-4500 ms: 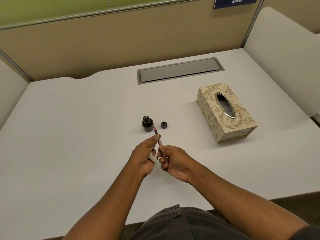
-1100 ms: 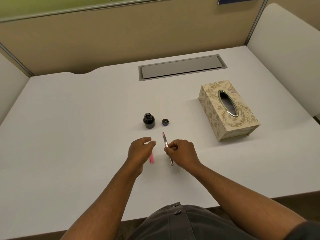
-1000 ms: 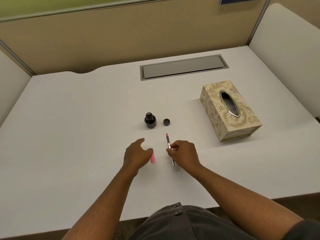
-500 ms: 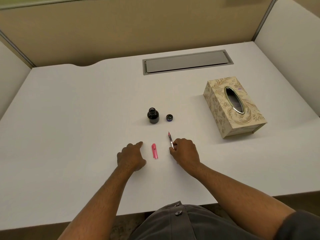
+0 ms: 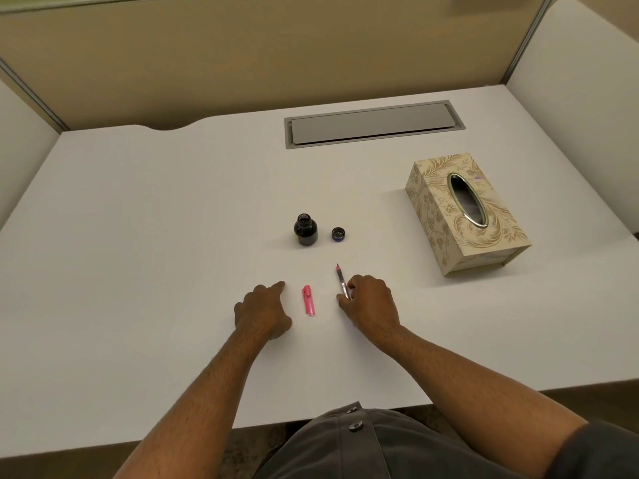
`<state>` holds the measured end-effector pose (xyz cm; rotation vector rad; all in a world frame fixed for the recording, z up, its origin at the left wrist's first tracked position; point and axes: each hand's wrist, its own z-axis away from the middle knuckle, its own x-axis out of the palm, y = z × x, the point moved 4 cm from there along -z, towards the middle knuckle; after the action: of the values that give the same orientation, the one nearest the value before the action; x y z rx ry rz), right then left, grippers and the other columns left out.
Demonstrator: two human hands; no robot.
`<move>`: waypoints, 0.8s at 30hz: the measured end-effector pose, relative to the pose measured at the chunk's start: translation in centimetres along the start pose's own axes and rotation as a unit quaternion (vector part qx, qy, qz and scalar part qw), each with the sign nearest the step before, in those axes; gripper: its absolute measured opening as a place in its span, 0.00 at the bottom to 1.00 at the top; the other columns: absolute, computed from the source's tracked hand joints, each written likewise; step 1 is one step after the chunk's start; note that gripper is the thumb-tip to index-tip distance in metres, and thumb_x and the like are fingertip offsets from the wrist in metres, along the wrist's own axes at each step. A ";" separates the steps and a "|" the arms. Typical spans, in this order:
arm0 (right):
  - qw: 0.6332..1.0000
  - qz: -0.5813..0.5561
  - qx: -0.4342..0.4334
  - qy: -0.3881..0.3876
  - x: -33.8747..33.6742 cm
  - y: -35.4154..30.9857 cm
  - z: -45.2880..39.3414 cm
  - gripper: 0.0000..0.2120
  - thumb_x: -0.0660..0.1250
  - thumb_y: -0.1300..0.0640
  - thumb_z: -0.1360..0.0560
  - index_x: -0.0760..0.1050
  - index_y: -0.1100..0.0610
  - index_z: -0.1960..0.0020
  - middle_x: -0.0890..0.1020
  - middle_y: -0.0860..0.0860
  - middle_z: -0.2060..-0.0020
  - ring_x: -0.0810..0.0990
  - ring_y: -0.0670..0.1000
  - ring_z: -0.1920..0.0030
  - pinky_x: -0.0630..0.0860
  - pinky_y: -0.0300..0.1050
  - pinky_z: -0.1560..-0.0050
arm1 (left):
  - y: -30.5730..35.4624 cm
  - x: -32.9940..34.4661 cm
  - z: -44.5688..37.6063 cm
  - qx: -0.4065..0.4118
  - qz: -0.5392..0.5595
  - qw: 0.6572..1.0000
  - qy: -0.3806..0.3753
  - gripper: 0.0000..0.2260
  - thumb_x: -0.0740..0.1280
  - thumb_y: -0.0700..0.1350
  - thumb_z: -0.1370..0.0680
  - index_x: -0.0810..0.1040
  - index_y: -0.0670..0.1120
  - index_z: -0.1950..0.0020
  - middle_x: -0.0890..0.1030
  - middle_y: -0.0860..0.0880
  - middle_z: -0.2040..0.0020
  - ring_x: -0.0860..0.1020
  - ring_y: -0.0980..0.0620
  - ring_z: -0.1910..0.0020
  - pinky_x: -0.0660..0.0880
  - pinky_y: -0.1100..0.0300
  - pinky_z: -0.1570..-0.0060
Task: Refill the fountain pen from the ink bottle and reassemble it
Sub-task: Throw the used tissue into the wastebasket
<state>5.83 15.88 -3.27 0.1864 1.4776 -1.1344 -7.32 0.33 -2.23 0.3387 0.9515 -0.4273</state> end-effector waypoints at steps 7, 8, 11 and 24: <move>0.998 -0.039 -0.008 0.037 -0.5 0.3 0.8 0.18 0.70 0.45 0.28 0.77 0.57 0.46 0.80 0.50 0.55 0.75 0.47 0.58 0.70 0.41 0.57 | -0.1 -1.3 1.5 0.009 0.179 0.983 0.043 0.31 0.70 0.55 0.27 0.64 0.53 0.26 0.69 0.45 0.30 0.69 0.47 0.33 0.69 0.52 0.37; 0.997 -0.054 -0.013 0.050 -0.9 0.2 1.0 0.18 0.70 0.45 0.28 0.77 0.56 0.45 0.79 0.49 0.55 0.74 0.45 0.58 0.69 0.40 0.57 | 0.0 -1.7 1.9 0.012 0.271 0.961 0.052 0.28 0.70 0.55 0.27 0.68 0.53 0.29 0.72 0.45 0.33 0.72 0.48 0.37 0.71 0.54 0.40; 0.993 -0.085 -0.038 0.078 -2.5 -0.9 1.7 0.15 0.70 0.47 0.26 0.78 0.55 0.45 0.79 0.48 0.57 0.74 0.44 0.62 0.71 0.39 0.59 | 1.2 -2.4 2.9 0.004 0.524 0.851 -0.007 0.19 0.68 0.56 0.24 0.76 0.51 0.36 0.76 0.49 0.42 0.74 0.51 0.50 0.70 0.56 0.49; 0.972 -0.128 -0.182 0.072 -4.4 -6.5 7.5 0.17 0.70 0.56 0.24 0.77 0.56 0.36 0.79 0.55 0.49 0.77 0.49 0.55 0.74 0.41 0.49 | 6.4 -3.4 5.2 0.062 0.804 0.516 -0.290 0.22 0.56 0.56 0.20 0.76 0.40 0.40 0.79 0.43 0.62 0.81 0.45 0.62 0.78 0.55 0.65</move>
<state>7.71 9.30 5.18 -0.1846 1.8511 -1.0458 -2.26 4.18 4.01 0.9718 -0.3439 1.1168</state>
